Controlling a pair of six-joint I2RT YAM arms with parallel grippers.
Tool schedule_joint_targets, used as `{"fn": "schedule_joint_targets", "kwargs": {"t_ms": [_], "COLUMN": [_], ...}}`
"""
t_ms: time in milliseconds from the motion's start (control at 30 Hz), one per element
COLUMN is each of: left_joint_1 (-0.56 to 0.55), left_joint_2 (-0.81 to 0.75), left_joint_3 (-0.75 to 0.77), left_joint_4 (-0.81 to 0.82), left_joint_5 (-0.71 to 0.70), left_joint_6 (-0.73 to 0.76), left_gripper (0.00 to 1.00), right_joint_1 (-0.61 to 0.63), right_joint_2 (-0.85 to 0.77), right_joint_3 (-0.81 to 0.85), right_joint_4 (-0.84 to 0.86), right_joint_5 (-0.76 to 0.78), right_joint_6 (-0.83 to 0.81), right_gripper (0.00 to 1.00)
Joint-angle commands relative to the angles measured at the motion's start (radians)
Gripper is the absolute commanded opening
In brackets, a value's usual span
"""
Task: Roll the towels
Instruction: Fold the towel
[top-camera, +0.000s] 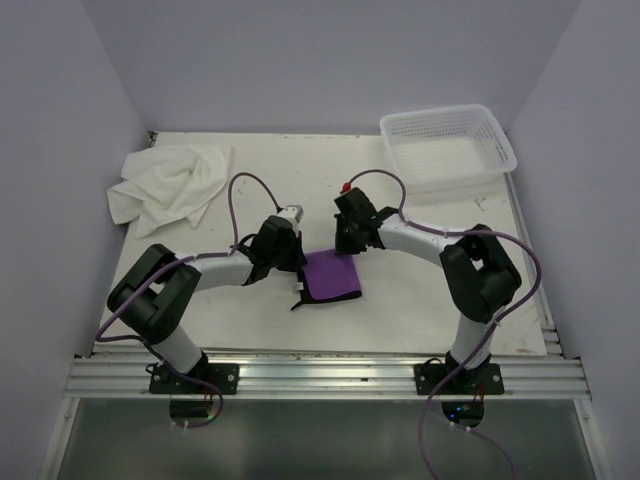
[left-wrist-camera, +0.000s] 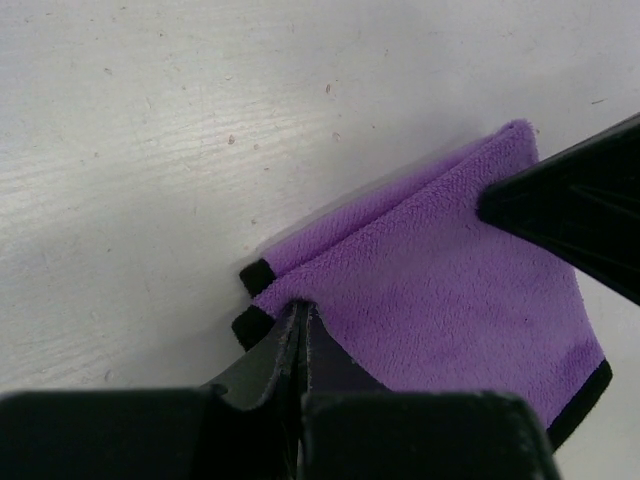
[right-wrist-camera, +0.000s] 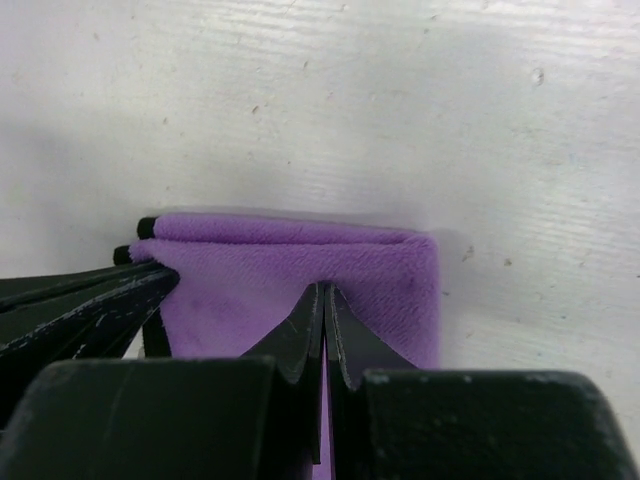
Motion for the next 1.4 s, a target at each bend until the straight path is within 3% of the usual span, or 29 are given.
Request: {"fn": "schedule_joint_targets", "kwargs": {"t_ms": [0, 833, 1100, 1367], "left_joint_1": [0.003, 0.002, 0.002, 0.002], "left_joint_2": [0.017, 0.009, 0.005, -0.02], "left_joint_3": [0.008, 0.006, 0.011, -0.021], "left_joint_4": [0.013, 0.003, 0.001, 0.016], "left_joint_5": [-0.031, -0.03, -0.027, -0.024], "left_joint_6": [0.017, 0.023, 0.024, 0.006], "left_gripper": [0.0, 0.0, 0.0, 0.0], "right_joint_1": [-0.025, -0.08, -0.086, -0.091], "right_joint_2": [-0.02, 0.086, 0.043, -0.084], "right_joint_3": [0.028, -0.019, 0.031, 0.065], "right_joint_4": [0.003, 0.04, -0.017, -0.083], "right_joint_5": [0.001, -0.013, -0.007, -0.01], "right_joint_6": [-0.024, -0.039, -0.07, -0.087], "right_gripper": [0.0, 0.0, 0.01, 0.26]}}
